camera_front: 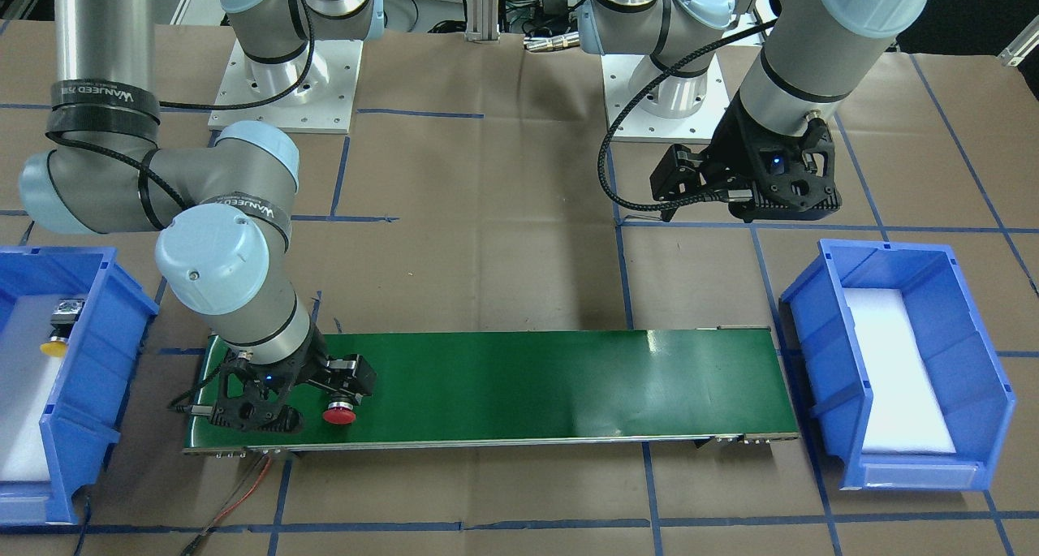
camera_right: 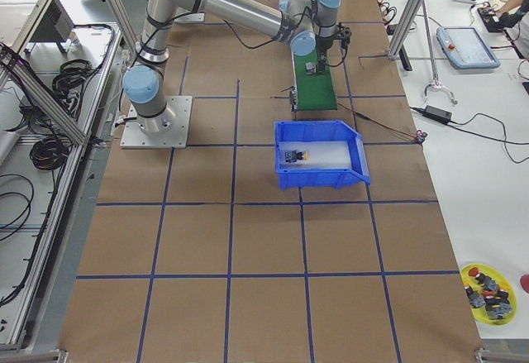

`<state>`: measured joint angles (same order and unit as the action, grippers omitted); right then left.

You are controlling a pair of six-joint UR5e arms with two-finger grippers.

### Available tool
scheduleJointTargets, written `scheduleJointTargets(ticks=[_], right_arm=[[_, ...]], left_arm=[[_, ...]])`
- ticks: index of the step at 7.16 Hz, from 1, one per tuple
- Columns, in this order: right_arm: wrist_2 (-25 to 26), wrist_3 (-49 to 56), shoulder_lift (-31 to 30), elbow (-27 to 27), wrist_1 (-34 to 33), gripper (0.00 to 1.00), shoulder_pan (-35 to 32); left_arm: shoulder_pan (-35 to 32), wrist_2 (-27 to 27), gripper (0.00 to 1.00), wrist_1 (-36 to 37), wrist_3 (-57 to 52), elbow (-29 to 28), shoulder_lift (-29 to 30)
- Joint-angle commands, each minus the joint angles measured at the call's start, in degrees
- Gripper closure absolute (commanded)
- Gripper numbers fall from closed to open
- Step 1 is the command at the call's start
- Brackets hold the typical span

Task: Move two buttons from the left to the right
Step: 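Carry the red button into the right-side bin and release it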

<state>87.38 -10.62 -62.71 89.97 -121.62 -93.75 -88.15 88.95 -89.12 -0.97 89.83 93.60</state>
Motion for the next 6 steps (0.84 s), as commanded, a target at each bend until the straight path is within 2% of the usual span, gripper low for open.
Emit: scheduleJointTargets(ticks=[1,3,4,5,6], right_arm=[[0.4,0.1,1.4,1.2,0.1,0.06,0.0],[0.9,0.6,0.9,2.1,1.3,0.39,0.1],[0.9,0.7,0.8,1.4,3.6,0.7,0.1],[0.9,0.7,0.6,0.2,5.9,0.92,0.7],[1.3,2.6,0.0,-1.0,6.8,0.96,1.1]], left_arm=[[0.0,0.0,0.0,0.0,0.1,0.0,0.0],[0.0,-0.1,0.0,0.0,0.1,0.0,0.0],[0.0,0.0,0.0,0.0,0.1,0.0,0.0],[0.0,0.0,0.0,0.0,0.1,0.0,0.0],[0.0,0.0,0.0,0.0,0.2,0.0,0.0]])
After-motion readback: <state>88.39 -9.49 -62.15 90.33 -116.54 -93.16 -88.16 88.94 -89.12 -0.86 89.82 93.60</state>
